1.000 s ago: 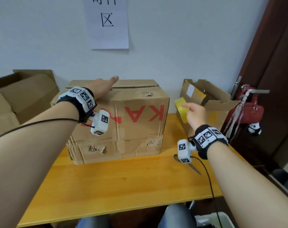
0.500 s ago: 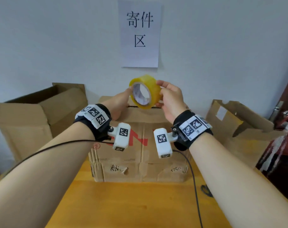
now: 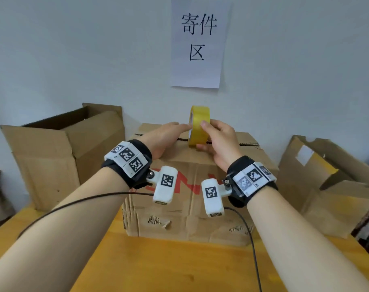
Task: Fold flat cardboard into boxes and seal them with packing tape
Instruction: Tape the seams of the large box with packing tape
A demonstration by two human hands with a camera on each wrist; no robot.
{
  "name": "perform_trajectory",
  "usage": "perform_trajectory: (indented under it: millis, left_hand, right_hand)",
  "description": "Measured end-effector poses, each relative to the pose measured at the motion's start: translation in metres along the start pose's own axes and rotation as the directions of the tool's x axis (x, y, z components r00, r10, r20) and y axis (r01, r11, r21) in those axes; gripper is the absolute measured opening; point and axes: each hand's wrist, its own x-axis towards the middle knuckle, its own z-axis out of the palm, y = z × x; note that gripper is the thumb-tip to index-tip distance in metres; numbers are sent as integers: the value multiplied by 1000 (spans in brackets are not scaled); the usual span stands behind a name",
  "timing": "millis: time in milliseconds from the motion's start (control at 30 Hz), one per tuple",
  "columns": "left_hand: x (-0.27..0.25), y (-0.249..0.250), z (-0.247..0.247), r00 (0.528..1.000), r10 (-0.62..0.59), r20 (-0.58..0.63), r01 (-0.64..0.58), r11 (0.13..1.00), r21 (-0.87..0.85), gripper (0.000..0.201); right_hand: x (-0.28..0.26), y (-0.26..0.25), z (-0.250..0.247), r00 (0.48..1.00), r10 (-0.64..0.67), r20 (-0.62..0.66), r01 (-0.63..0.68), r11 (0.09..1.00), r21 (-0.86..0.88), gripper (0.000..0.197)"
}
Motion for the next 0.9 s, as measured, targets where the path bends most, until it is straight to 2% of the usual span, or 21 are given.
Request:
perform_trajectory:
  millis: [100,167,267,400,533,767,900]
  left_hand:
    - [2,4,-1,997,59,-45,-51,985,165,60]
    - [4,3,0,987,148,-64,-139,981,135,59]
    - [10,-8,8,945,314,-94,-309,949,65,40]
    - [17,-23,12,903,413,-115,-412,911,36,27]
    - [21,-28,9,893,434,-123,-436,900,6,24]
    - [29,-30,7,912,400,-96,-408,909,-83,24]
    - [29,-30,6,914,394,-94,-401,912,-84,25]
  right_hand:
    - [2,0,-4,1000,8,27,-9,1000,22,26]
    - [3,1,-6,999,8,48,-10,999,35,25]
    - [3,3,-8,997,-4,77,2,1000,29,23]
    - [3,3,-10,992,-9,125,3,999,49,20]
    - [1,1,-12,983,6,185,-19,998,68,21]
    - [1,1,-13,979,6,203,-24,996,85,26]
    - [1,-3,-11,987,43,152,-63,990,128,14]
